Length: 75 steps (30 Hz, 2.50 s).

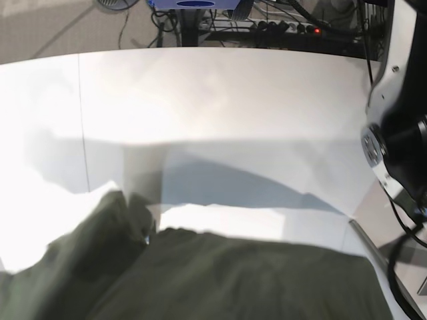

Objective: Layout the t-shirt on the table in an organized manner, then fold the t-shirt properly
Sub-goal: 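Raise the stretched shirt high with both grippers and swing it, then lower the stretched shirt flat onto the table with both grippers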

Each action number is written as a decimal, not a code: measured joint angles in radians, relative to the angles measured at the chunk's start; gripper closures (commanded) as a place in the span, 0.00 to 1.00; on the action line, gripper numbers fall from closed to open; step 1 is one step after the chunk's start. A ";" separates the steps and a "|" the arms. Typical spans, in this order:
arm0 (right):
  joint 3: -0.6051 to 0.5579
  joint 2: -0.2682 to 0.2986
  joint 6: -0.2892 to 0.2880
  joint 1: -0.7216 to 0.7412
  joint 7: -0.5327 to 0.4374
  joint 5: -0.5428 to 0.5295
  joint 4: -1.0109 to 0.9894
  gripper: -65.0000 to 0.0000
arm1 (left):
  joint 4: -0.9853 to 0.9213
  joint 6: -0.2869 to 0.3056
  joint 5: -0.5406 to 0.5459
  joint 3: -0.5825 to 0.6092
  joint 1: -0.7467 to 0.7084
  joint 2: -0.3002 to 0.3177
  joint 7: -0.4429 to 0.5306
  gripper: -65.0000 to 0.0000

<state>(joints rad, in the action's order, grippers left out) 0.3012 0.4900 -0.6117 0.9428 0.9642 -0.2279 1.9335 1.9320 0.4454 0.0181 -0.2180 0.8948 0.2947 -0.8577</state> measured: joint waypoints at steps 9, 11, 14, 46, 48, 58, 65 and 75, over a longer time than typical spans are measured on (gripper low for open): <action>0.000 0.004 0.003 -0.063 0.005 0.011 0.002 1.00 | 0.000 0.000 0.003 0.066 -0.067 0.000 -0.012 1.00; 0.000 -0.005 -0.003 -0.110 0.008 0.004 -0.003 1.00 | -0.002 -0.001 -0.006 0.066 -0.083 0.002 -0.018 1.00; 0.000 -0.002 0.001 -0.153 0.004 0.004 -0.003 1.00 | 0.000 -0.003 -0.006 0.063 -0.103 0.002 -0.003 1.00; -0.224 -0.022 -0.009 0.178 -0.591 0.187 -0.787 1.00 | -0.648 -0.076 -0.006 0.234 0.280 -0.048 0.193 1.00; -0.224 -0.019 -0.004 0.219 -0.603 0.185 -0.775 1.00 | -0.644 -0.078 -0.010 0.234 0.320 -0.051 0.197 1.00; -0.202 0.017 0.007 -0.091 -0.441 0.193 -0.400 1.00 | -0.225 -0.076 -0.013 0.220 -0.051 -0.005 0.080 1.00; 0.010 -0.126 0.009 -0.552 -0.430 0.188 -0.217 1.00 | -0.082 -0.078 -0.011 0.223 -0.469 -0.005 0.102 1.00; 0.175 -0.294 0.011 -0.856 -0.425 0.192 -0.222 1.00 | -0.076 -0.079 -0.013 0.191 -0.832 -0.018 0.173 1.00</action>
<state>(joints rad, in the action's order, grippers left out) 0.4763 0.1959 -0.6010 0.0864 0.5396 -0.0360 1.7119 1.8561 0.3660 0.0048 -0.0273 0.0624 0.2764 -0.6846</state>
